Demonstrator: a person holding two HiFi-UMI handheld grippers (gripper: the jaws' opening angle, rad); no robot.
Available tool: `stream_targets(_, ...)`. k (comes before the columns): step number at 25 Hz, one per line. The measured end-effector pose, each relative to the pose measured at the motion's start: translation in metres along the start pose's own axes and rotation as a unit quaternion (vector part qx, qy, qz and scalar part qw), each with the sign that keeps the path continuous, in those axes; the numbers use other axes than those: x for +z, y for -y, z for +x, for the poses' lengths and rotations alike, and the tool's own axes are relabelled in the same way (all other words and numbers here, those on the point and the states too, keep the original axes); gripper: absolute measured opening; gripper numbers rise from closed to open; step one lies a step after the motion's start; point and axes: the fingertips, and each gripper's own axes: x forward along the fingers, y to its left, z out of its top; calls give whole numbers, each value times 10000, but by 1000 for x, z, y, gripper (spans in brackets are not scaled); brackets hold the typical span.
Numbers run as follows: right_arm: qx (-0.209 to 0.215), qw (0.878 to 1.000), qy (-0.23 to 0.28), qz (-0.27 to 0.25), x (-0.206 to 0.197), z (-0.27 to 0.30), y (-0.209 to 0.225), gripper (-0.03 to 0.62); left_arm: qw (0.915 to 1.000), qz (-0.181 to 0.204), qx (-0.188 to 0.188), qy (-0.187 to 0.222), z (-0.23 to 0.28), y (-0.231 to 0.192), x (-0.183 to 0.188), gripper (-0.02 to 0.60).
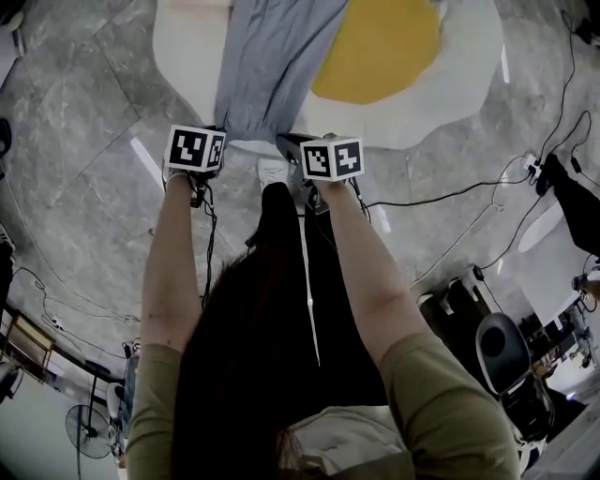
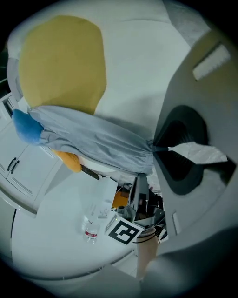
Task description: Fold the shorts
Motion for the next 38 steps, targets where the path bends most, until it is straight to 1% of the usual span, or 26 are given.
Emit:
stream_targets(3, 83, 9998, -6, 156, -14, -11, 1, 23, 9994, 33, -352, 11, -4, 12, -8, 43)
stream_targets(5, 138, 9996, -124, 213, -29, -18, 0, 23, 9983, -74, -574, -23, -6, 22, -21, 40)
stream_targets(8, 206, 9984, -507, 171, -59, -33, 3, 23, 9953, -296, -901, -199, -4, 45, -51, 40)
stream_targets(10, 276, 9961, -815, 177, -82, -45, 6, 23, 9917, -515, -1129, -336, -1, 63, -77, 40)
stream_targets(13, 418, 9904, -1309, 164, -116, -64, 9, 23, 9841, -935, -1430, -481, 1, 94, -116, 40)
stream_targets(15, 533, 9842, -1679, 149, -140, -80, 9, 23, 9781, -1166, -1607, -618, 0, 116, -143, 40)
stream_targets(19, 754, 9692, -2330, 268, -187, -111, 5, 23, 9614, -1621, -1978, -1012, -5, 158, -196, 40)
stream_targets(21, 838, 9642, -2488, 378, -202, -123, 1, 23, 9561, -1667, -2118, -1148, -10, 174, -210, 40)
stream_targets(22, 864, 9631, -2507, 457, -207, -127, -1, 23, 9565, -1588, -2151, -1165, -12, 179, -212, 40)
stream_targets(24, 901, 9639, -2425, 635, -206, -133, 0, 23, 9619, -1291, -2077, -1221, -12, 180, -212, 39)
stream_targets(25, 924, 9653, -2334, 725, -200, -135, 2, 23, 9645, -1154, -2032, -1231, -12, 180, -205, 38)
stream_targets(26, 952, 9671, -2207, 834, -190, -136, 6, 23, 9674, -1045, -1999, -1149, -12, 180, -191, 38)
stream_targets(28, 1060, 9700, -1817, 1219, -158, -138, 13, 23, 9739, -978, -1918, -716, -14, 173, -149, 38)
stream_targets(29, 1159, 9701, -1546, 1466, -137, -138, 14, 23, 9757, -1051, -1875, -432, -17, 165, -125, 38)
stream_targets(31, 1411, 9684, -937, 1832, -86, -137, 8, 23, 9739, -1311, -1848, 102, -28, 145, -77, 38)
stream_targets(33, 1638, 9665, -448, 1926, -34, -135, 0, 23, 9701, -1501, -1850, 473, -37, 127, -31, 38)
stream_targets(36, 1798, 9664, -70, 1837, 39, -129, 1, 23, 9685, -1524, -1797, 800, -40, 107, 35, 38)
stream_targets(38, 1734, 9688, 61, 1771, 82, -122, 8, 23, 9687, -1491, -1751, 939, -36, 95, 74, 38)
